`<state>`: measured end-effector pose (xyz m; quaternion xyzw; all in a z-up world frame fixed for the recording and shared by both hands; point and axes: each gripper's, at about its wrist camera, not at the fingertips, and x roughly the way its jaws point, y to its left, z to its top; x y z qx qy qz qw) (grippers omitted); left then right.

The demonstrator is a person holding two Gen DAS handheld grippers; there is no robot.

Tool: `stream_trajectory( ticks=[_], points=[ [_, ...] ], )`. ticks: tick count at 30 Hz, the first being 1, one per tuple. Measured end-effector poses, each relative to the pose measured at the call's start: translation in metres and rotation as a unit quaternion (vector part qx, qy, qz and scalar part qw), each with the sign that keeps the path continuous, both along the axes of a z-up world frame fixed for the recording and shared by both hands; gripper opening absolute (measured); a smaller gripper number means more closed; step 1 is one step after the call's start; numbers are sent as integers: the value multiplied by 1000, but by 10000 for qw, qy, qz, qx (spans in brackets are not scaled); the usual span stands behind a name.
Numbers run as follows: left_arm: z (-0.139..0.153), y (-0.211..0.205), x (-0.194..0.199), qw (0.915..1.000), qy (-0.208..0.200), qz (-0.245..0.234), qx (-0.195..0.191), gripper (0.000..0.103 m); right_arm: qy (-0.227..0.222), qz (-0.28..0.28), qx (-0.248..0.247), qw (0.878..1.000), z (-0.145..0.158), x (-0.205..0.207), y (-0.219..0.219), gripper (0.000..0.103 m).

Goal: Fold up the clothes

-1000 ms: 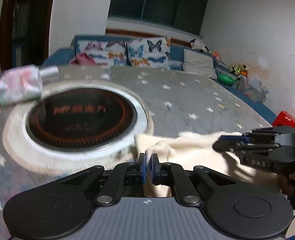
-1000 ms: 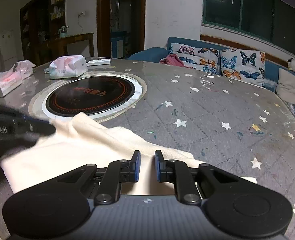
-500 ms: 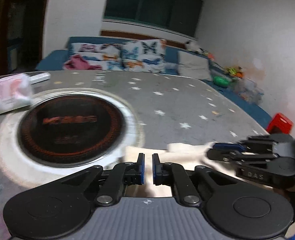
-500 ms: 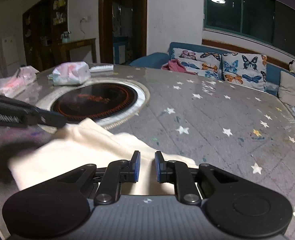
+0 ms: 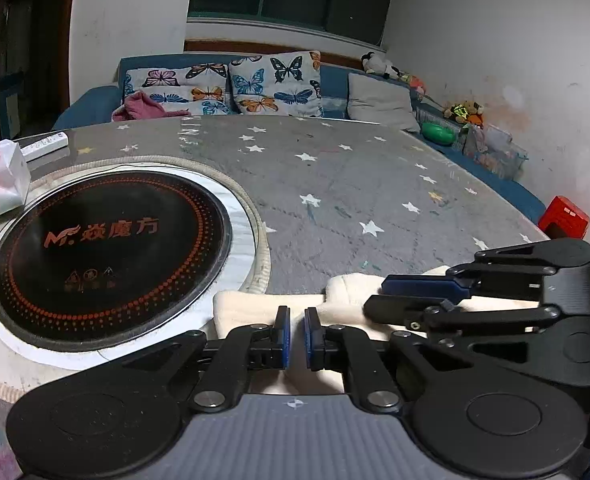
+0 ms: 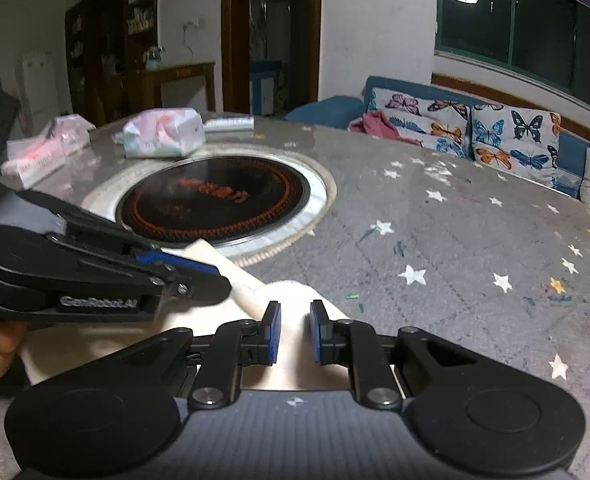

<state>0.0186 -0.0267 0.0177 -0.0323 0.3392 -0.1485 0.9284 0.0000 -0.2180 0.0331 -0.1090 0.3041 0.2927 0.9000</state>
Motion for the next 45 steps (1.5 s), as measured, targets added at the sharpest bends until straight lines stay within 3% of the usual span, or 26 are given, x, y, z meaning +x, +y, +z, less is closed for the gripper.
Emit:
stream_trajectory(
  ticks=[8,17,25,28,36,45],
  points=[
    [6,17,-11,9999,23,-8,-159,9,-159,239,-15,9996,15,-21,-3,14],
    [8,38,-24,9998,18,-22,-207,8,-283,1324,-4,9908,29,-87,16,14],
    [1,36,-27,10000,-2,-60,-22,8,-321,1951,-238,9800,13,-115,52,14],
    [1,36,-28,10000,-13,-46,-5,9,-400,1937,-370,9796,3,-121,60,17],
    [18,37,-45,9995,-227,23,-207,9,-427,1587,-102,9864,30,-129,25,17],
    [25,11,-84,9971,-405,-535,-348,9,-259,-127,77,9996,32,-126,-65,18]
  ],
)
